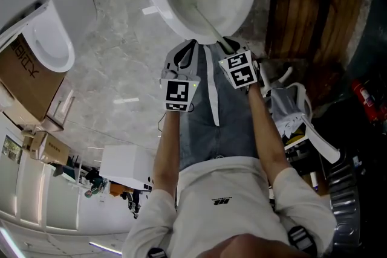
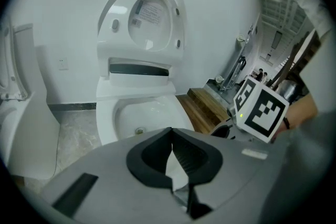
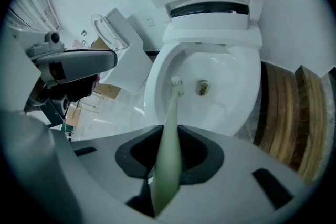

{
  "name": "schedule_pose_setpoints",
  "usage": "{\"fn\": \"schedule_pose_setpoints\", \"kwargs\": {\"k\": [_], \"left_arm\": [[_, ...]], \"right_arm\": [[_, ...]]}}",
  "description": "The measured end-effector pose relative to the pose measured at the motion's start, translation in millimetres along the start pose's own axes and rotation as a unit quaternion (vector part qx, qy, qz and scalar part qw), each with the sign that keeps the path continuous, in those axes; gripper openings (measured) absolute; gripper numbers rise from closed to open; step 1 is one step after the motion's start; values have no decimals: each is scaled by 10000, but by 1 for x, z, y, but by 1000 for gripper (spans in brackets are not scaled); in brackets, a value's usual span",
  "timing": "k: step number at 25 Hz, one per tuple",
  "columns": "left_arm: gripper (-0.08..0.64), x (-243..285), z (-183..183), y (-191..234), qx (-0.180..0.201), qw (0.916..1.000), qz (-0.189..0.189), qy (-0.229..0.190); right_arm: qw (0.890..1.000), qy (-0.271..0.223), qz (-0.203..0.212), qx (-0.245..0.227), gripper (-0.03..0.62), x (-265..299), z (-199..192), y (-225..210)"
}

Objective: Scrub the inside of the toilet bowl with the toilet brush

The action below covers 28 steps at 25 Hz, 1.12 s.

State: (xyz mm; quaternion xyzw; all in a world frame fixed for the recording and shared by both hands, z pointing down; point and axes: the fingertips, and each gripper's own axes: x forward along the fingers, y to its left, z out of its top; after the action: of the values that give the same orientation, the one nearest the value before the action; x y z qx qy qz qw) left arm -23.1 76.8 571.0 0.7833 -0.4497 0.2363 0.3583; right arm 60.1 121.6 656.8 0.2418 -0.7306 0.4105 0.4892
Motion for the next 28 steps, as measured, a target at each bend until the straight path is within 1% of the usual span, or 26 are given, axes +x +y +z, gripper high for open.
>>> {"fn": "schedule_pose_setpoints", "kwargs": {"k": [5,15,19,24,28], "left_arm": [[9,-4,-3,5,-72,10000,62,-16],[9,-6,-7,-1,-27,10000,-48,-34],[9,-7,-8,-2,-9,10000,-78,-29],[9,-7,-8,-2,19,9999,-135,-20],[9,-7,-8,-3,40,9999,-162,-2]], "right_arm": [[9998,172,57,42,75,4,-5,2],[9983,562,40,144,75,1,-28,1],[9971,750,-56,102,75,-2,-38,-3],[9947,991,-247,-90,75,-3,-43,-12],[9930,1127,-362,15,75,-8,-47,-18]]}}
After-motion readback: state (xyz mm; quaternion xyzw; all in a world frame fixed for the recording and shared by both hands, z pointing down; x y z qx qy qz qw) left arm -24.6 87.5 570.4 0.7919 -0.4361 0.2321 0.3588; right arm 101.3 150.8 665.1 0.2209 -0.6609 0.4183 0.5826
